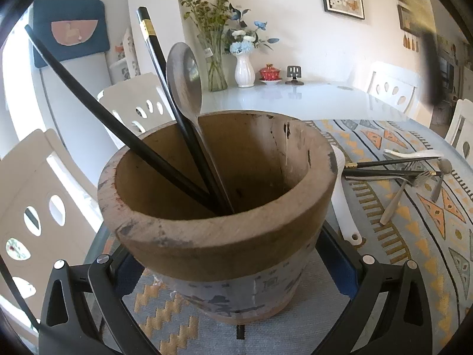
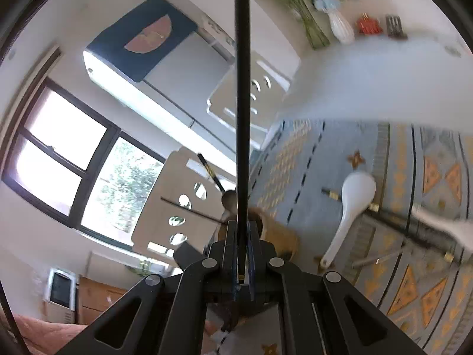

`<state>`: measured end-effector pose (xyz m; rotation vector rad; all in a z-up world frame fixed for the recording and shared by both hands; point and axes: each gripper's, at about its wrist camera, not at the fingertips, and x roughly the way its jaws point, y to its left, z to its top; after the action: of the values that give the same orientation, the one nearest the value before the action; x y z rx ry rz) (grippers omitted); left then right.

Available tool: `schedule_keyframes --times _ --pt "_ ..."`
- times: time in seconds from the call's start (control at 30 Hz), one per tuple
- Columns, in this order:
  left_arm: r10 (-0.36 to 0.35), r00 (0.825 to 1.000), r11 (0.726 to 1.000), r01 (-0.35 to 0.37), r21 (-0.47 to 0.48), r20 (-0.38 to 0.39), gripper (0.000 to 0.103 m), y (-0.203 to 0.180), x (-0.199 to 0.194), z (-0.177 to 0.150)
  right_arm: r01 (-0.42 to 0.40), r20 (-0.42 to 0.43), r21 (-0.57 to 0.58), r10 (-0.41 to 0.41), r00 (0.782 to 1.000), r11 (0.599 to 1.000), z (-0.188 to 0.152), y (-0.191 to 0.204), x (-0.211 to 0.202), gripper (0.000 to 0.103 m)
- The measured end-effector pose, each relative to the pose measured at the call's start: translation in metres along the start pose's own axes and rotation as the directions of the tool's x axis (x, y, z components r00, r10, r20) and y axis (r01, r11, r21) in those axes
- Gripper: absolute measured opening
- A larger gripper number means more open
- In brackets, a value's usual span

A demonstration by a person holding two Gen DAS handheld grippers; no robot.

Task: Organize utensils
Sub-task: 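Lift the black chopstick upright and carry it above the wooden holder, then lower the chopstick into the holder and open the right gripper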

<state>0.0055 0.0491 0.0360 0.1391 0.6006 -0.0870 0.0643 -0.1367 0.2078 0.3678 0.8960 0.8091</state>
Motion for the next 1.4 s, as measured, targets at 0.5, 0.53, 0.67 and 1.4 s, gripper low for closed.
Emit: schedule_keyframes --times 0.5,0.53,0.67,1.4 --pt "-0.008 1.0 1.0 0.008 -0.008 0.021 0.102 0.004 -0.01 -0.008 0.126 -0.023 -0.246 -0.136 0.99 0.961 0.02 0.065 0.045 0.005" --pt "-0.008 1.0 1.0 0.008 -0.008 0.021 0.102 0.004 -0.011 -0.008 0.129 -0.026 -0.253 -0.14 0.99 0.959 0.02 0.066 0.047 0.005" --pt "-0.008 1.0 1.0 0.008 -0.008 0.021 0.102 0.004 -0.011 -0.008 0.129 -0.036 -0.262 -0.143 0.989 0.956 0.019 0.067 0.053 0.005" --pt "-0.01 1.0 1.0 0.01 -0.01 0.017 0.102 0.005 -0.012 -0.009 0.159 -0.064 -0.28 -0.183 0.981 0.947 0.019 0.068 0.069 0.036"
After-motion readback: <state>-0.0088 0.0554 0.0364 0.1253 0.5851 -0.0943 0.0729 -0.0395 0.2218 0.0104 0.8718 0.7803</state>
